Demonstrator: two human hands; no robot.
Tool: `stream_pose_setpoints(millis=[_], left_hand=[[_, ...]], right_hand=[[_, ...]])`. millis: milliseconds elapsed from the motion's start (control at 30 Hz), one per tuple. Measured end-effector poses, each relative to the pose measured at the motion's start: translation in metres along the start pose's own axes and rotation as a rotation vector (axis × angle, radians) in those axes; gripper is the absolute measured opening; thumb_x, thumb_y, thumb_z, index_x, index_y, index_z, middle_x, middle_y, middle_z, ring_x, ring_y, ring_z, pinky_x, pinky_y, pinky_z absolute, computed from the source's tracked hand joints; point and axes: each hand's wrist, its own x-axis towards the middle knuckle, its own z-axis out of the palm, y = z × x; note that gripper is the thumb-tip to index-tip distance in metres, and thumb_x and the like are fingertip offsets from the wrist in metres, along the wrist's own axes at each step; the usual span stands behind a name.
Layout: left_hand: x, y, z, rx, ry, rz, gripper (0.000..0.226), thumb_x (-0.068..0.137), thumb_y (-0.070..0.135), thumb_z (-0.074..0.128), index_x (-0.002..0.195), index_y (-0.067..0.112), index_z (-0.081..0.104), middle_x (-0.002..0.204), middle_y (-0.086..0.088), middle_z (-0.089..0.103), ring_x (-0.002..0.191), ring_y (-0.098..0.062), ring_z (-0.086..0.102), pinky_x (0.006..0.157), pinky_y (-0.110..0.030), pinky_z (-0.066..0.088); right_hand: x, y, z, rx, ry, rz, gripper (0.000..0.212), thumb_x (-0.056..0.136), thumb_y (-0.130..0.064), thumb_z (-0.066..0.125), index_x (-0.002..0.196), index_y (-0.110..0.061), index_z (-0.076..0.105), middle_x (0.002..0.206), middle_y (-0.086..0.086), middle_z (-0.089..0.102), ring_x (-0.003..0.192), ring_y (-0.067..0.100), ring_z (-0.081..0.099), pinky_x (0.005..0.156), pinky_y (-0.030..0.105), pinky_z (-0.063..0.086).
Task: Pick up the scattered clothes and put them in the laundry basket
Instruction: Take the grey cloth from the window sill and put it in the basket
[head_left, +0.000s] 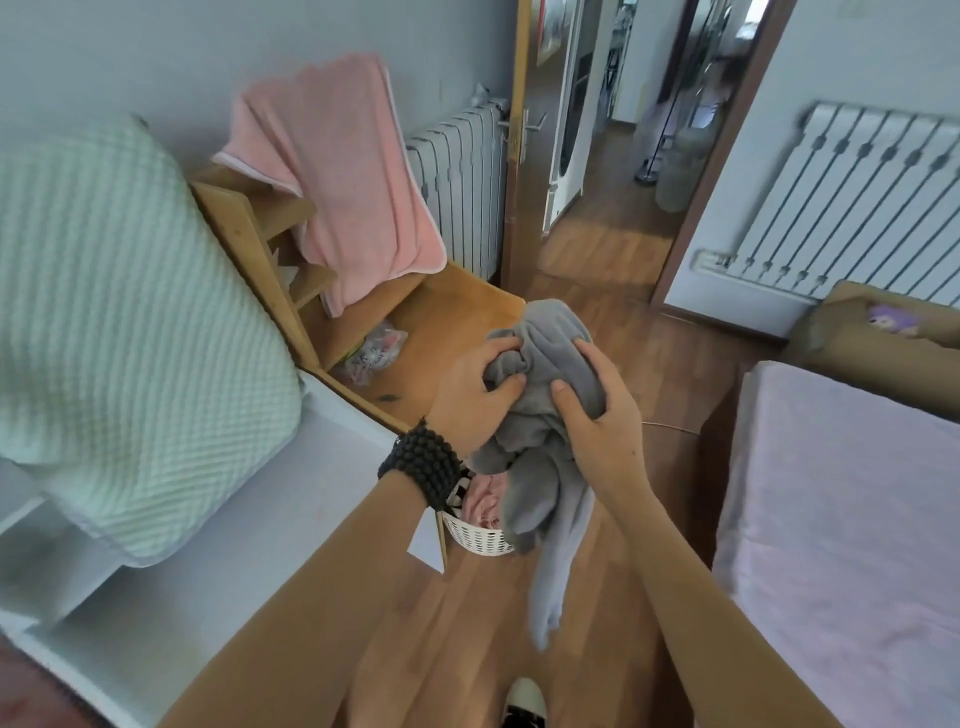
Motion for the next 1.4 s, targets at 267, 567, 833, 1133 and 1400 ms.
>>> stream_pose_setpoints(millis=[267,567,833,1133,1400], left_hand=[[0.095,-0.032,0.031,0.063,0.058,-0.103,0.04,0.092,0.025,0.063,0.132,0.027,0.058,0.133,0.002,0.062,0.122,-0.015,0.058,0.109,-0.041,0.046],[0.175,-0.081,0.054,0.161,0.057,-0.171,0.042,0.092,0.019,0.064,0.134,0.021,0.058,0.134,0.0,0.062,0.12,-0.014,0.056,0.102,-0.027,0.043],[0.238,-0.143,0.084,0.182,-0.002,-0.26,0.041,0.09,0.012,0.065,0.13,0.019,0.06,0.128,-0.003,0.059,0.113,-0.018,0.056,0.099,-0.026,0.045],[0.223,-0.261,0.162,0.275,-0.355,-0.729,0.037,0.093,0.0,0.05,0.129,0.004,0.057,0.141,-0.01,0.046,0.136,-0.025,0.037,0.106,-0.041,0.039],[0.191,-0.27,0.201,0.116,-0.05,-0.965,0.05,0.093,0.004,0.055,0.142,0.013,0.049,0.151,-0.009,0.045,0.134,-0.026,0.047,0.091,-0.022,0.04]], right_hand=[[0.1,0.053,-0.002,-0.01,-0.071,-0.042,0.044,0.1,-0.016,0.067,0.142,-0.016,0.054,0.138,-0.004,0.061,0.13,0.011,0.058,0.113,0.039,0.048],[0.184,0.119,0.014,0.015,-0.132,0.044,0.041,0.093,-0.008,0.072,0.129,-0.016,0.055,0.126,0.002,0.063,0.119,0.025,0.064,0.102,0.052,0.054],[0.245,0.195,0.034,-0.036,-0.205,0.157,0.04,0.087,-0.015,0.073,0.102,-0.042,0.047,0.101,-0.013,0.06,0.091,0.011,0.062,0.079,0.028,0.056],[0.238,0.386,0.057,-0.33,-0.802,0.482,0.021,0.094,-0.014,0.064,0.115,-0.019,0.065,0.105,0.005,0.071,0.091,0.026,0.064,0.066,0.001,0.042],[0.252,0.408,0.045,-0.255,-0.953,0.417,0.042,0.098,-0.022,0.064,0.14,-0.017,0.06,0.143,0.003,0.063,0.134,0.018,0.058,0.112,0.036,0.049]])
